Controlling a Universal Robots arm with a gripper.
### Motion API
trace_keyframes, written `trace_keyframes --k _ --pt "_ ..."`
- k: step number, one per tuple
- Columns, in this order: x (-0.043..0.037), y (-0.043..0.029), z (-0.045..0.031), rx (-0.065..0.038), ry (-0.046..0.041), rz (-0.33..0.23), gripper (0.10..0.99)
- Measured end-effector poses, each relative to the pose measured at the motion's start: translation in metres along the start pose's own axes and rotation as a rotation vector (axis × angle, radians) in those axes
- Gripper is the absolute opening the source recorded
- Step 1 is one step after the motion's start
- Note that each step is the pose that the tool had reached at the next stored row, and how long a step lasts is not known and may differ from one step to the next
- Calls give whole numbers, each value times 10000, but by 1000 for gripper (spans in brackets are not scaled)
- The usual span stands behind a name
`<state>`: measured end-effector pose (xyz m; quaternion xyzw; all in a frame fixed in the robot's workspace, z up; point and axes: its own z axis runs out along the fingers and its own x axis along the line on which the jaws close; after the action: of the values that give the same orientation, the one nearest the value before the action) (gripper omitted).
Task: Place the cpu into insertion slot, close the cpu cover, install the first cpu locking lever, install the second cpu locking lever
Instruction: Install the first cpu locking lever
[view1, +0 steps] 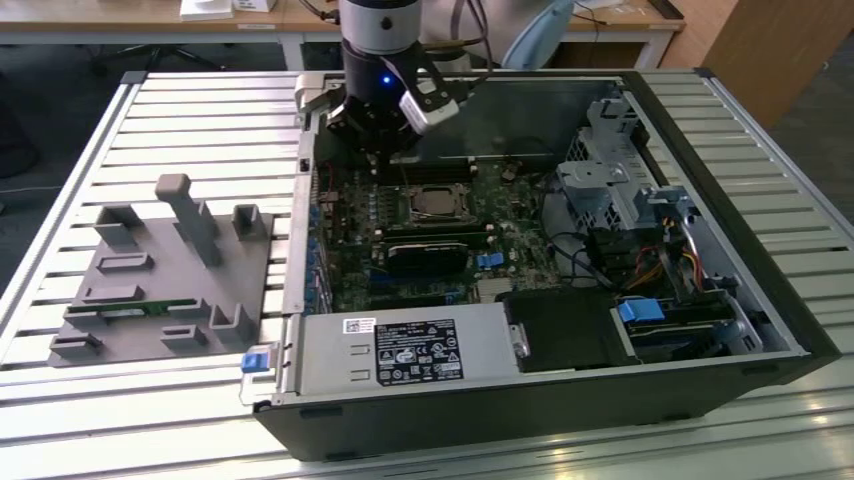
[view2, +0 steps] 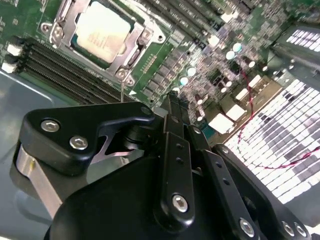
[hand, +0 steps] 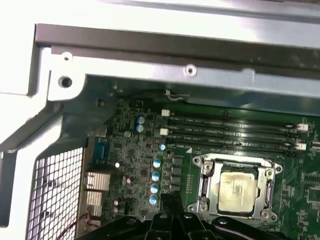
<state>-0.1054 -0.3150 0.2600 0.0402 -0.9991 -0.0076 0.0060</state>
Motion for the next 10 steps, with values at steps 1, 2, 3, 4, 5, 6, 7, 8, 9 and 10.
trace_keyframes --k 1,2,3,4,5,6,7,8,9,10 --pt "-3 29 2 -1 0 -1 106" --pt "-6 60 3 -1 0 2 106" --pt "-11 89 5 -1 -1 3 106" --pt "-16 118 5 0 0 4 106" --pt "-24 140 6 0 1 3 106" --pt "-34 154 8 0 0 3 106" --pt "-47 164 9 -1 -1 2 106" --pt "-59 170 10 -1 -1 2 106" --pt "-72 176 12 0 0 3 106" --pt "-85 183 13 0 0 3 106"
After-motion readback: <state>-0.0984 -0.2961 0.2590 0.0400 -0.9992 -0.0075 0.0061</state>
